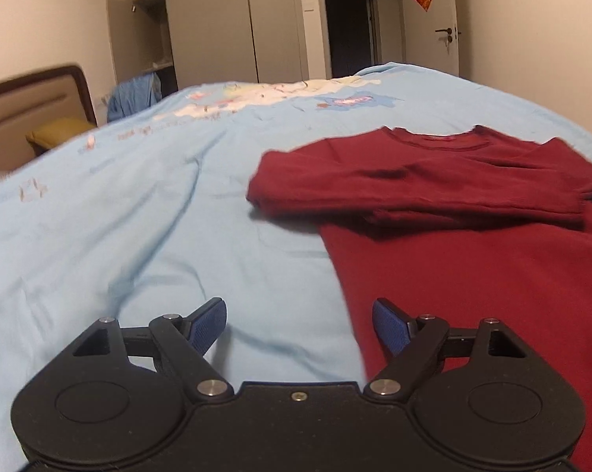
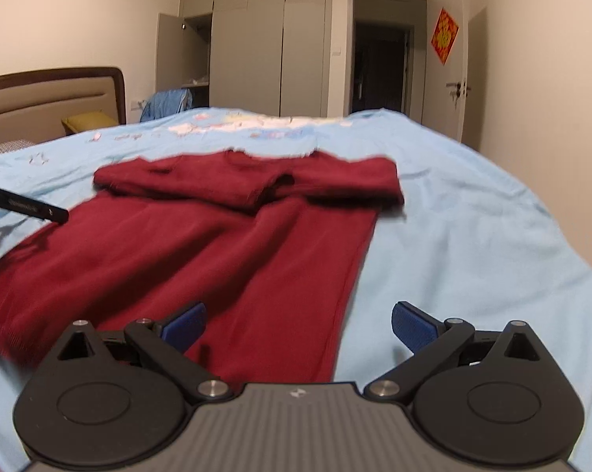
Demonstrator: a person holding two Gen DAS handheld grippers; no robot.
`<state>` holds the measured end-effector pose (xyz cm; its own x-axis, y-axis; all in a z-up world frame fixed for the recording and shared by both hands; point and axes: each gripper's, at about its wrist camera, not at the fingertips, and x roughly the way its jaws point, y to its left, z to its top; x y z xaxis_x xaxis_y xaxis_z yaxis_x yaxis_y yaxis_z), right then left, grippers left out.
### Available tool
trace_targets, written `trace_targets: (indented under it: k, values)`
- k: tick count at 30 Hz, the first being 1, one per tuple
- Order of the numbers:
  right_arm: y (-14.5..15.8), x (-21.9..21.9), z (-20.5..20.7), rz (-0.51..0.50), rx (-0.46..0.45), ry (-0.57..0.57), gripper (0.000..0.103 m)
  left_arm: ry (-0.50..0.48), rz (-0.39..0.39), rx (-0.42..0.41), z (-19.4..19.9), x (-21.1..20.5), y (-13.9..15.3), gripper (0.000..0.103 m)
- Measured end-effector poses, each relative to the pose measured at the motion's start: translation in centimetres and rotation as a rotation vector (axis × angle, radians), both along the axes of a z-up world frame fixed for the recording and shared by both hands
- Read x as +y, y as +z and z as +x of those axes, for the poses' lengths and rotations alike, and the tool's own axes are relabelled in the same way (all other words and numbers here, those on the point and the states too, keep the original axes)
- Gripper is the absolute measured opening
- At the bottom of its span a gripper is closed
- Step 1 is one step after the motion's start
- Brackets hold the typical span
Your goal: Fold small clothes
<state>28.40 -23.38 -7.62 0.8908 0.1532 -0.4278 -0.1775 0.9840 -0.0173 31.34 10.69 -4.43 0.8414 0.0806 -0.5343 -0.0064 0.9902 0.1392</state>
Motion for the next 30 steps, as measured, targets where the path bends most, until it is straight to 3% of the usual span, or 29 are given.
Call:
trace_targets:
  k: [3,10,17,23,25,27,30]
  values:
    - [1.0,0.3,3.0,0.014,-0.028,0.003,0.103,-0.023,0.049,-0.029,3.3,0.3,0.2,0.084]
    - [2.7,2.4,10.9,-0.001,-0.080,0.037,0.103,0.027,0.146,-0.042,8.2,1.7,-0.3,0.084]
    - [3.7,5.4,17.3,-0.012,-0.128,0.096,0.103,0.022,0.144,-0.104,8.8,2.7,-0.2,0.084]
    - [1.6,6.9,19.6,-0.035,-0.053,0.086,0.103,0.022,0.136,-0.202,8.9,2.7,0.8,0.081]
    - [0.6,7.1,19.7,-0.054,-0.022,0.085,0.103,0.017,0.135,-0.224,9.0,2.6,1.0,0.073]
    - [0.3,7.1,19.6,-0.048,-0.013,0.086,0.103,0.001,0.139,-0.211,9.4,2.5,0.9,0.049]
    - [0.2,6.9,19.6,-0.038,-0.010,0.085,0.103,-0.010,0.151,-0.187,9.7,2.4,0.6,0.034]
